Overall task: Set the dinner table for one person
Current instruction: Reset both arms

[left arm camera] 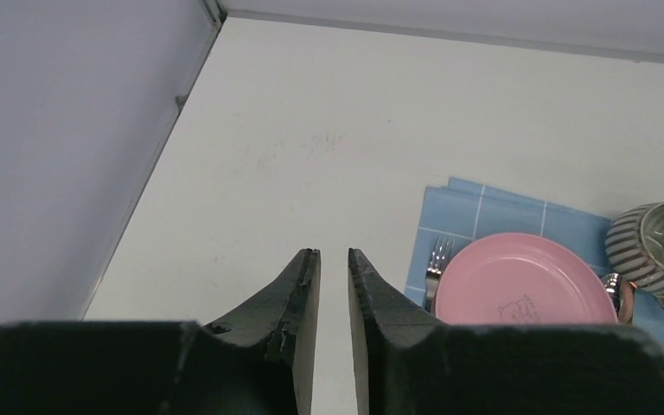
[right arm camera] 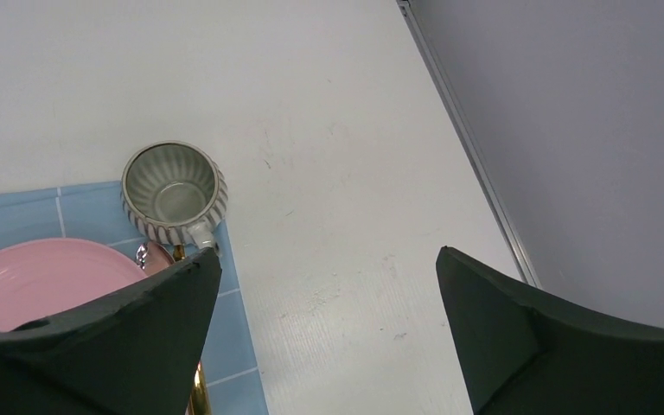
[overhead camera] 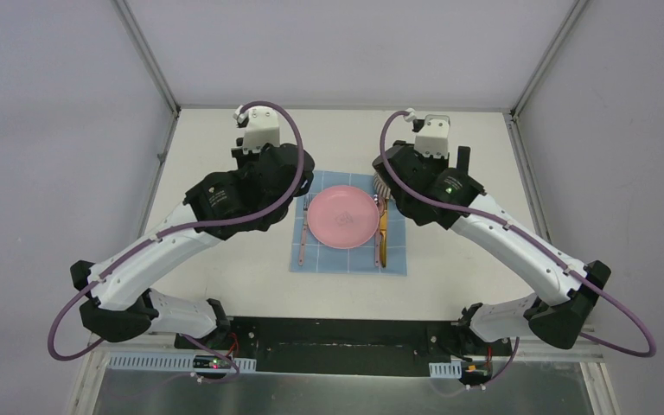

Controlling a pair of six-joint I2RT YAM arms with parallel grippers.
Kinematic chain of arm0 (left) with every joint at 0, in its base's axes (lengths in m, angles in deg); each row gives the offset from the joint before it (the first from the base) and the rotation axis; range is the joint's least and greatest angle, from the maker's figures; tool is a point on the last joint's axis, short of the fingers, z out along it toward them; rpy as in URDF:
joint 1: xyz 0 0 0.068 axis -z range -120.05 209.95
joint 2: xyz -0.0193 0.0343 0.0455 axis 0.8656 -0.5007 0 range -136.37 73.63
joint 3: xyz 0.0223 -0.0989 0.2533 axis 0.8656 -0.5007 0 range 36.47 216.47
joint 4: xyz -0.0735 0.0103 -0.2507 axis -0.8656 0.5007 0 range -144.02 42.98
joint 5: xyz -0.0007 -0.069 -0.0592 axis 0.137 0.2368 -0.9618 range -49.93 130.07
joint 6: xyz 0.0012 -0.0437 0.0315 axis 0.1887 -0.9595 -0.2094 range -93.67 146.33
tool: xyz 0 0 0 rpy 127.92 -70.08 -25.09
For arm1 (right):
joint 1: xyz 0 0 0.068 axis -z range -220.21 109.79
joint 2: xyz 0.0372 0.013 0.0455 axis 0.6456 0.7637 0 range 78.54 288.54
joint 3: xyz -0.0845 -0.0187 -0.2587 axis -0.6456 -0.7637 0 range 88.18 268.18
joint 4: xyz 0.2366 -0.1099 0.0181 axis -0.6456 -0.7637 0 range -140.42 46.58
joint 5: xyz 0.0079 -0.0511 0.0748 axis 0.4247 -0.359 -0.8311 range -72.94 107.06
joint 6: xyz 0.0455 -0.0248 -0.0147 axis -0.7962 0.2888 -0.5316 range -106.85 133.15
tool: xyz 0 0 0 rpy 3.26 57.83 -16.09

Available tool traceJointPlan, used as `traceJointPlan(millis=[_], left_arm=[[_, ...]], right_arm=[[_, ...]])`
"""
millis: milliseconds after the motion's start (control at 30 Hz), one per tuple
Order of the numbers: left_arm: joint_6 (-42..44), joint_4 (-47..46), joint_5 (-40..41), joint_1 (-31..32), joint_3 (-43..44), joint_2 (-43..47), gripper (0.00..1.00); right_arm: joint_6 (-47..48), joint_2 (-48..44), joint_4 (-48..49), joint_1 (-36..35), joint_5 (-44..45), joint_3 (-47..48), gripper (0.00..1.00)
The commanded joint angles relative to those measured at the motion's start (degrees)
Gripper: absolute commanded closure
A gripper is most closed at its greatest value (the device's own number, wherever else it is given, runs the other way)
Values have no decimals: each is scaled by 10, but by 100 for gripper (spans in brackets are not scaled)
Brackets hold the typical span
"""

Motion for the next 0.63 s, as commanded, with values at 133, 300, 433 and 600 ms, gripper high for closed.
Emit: traceJointPlan(millis=[133,300,433,600], left_arm=[[-8,40,60,-4,2,60,63],[-4,40,66,-3,-7,82,54],[-2,40,62,-3,-9,82,49],[3,40,65,-3,-6,68,47]], right_arm=[[-14,-46,-33,-3,85,54,0],[-4,-86,-5,-2,79,33,0],[0,-89,-13,-2,87,29,2],[7,-94,-16,-2,84,33,0]])
